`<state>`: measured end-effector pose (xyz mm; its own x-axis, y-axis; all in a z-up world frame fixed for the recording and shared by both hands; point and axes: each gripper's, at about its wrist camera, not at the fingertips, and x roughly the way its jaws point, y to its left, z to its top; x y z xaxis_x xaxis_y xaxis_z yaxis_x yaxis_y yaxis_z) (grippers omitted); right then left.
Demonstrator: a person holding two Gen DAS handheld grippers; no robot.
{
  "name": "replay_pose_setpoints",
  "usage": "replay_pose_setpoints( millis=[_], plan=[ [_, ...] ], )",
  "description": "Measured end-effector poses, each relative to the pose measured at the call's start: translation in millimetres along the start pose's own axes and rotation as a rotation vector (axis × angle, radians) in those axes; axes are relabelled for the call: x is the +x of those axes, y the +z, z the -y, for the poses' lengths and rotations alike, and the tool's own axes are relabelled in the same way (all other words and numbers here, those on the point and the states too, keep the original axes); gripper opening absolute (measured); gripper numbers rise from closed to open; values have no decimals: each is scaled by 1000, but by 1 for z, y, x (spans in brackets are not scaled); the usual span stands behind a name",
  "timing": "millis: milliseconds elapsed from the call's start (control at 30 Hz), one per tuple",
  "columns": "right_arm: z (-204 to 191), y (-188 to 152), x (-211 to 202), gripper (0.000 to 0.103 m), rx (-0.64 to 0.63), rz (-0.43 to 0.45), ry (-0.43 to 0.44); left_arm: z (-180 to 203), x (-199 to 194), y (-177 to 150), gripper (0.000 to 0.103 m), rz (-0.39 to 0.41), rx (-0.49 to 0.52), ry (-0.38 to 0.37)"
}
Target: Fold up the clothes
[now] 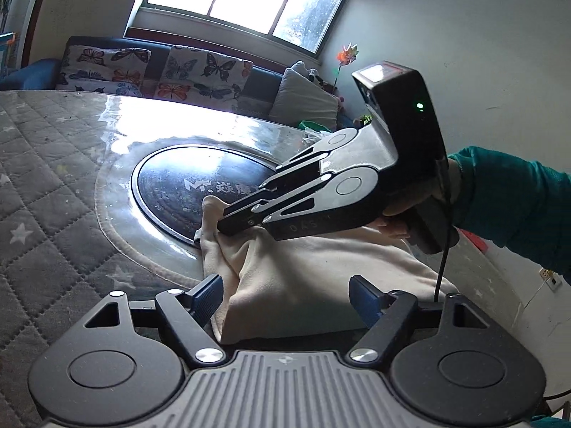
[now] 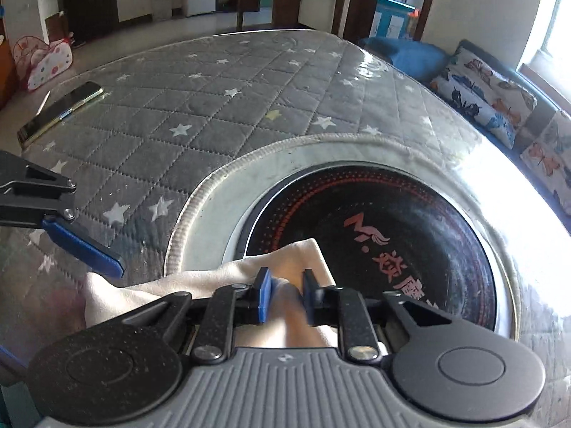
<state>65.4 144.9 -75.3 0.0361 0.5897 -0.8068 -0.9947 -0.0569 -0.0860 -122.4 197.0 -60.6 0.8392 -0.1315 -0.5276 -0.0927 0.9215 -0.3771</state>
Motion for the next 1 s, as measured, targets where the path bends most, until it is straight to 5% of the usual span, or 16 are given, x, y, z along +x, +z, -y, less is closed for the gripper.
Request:
replay_pose_setpoints(
  millis=[367,500,633,1000],
  plan=[
    [-1,-2,-34,6,53,190,-124,-10,4,-5,50,-38,-36,-26],
    [-3,-6,-38,6,57,224,-173,-14,-4,-5,23,-27,-46,-20],
    [0,-7,-28,6,89,223,-189,-22,-9,-8,17,-23,-69,-9],
    [20,-14,-6,10,256,213,-143,-28,-26,6,21,-3,-27,50]
  ],
)
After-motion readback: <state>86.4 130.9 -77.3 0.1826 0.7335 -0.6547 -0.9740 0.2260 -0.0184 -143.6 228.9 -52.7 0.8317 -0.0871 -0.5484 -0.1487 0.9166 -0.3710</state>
